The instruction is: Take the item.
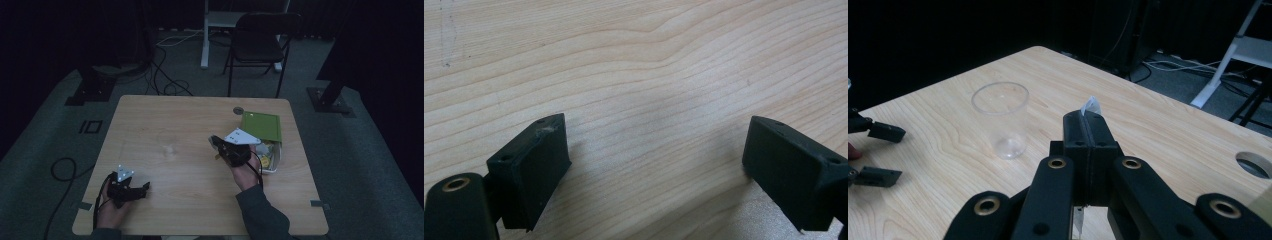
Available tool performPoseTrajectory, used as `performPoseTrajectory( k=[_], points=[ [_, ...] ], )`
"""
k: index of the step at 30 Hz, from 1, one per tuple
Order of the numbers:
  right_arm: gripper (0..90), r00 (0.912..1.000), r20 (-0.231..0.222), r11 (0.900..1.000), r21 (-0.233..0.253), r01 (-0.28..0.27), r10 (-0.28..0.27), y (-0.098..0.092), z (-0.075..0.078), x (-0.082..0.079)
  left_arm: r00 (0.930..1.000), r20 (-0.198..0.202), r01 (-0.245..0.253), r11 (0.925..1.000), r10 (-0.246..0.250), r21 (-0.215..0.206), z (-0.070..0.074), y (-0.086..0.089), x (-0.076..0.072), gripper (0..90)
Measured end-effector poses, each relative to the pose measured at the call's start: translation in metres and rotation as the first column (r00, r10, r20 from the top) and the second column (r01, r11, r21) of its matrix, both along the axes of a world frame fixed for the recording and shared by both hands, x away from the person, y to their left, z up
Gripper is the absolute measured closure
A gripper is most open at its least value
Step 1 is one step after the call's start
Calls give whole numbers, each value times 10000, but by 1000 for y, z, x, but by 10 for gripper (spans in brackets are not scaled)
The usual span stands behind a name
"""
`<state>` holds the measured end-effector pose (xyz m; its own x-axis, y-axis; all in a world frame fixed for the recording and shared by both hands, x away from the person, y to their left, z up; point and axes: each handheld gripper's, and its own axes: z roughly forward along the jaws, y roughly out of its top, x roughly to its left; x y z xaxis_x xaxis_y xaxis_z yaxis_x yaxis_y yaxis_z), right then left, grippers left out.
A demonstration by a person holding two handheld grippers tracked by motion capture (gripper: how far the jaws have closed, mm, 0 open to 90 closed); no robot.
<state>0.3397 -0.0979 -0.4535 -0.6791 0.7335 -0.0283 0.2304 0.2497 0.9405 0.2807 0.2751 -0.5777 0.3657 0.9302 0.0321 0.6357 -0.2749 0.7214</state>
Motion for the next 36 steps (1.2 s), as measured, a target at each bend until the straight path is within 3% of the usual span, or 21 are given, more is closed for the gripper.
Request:
performPoseTrajectory(
  k=[36],
  points=[
    [900, 9961, -108, 9952, 438, -874, 880, 49, 11, 26, 10000, 30, -20, 10000, 20, -20, 0, 0, 0, 121]
  ],
)
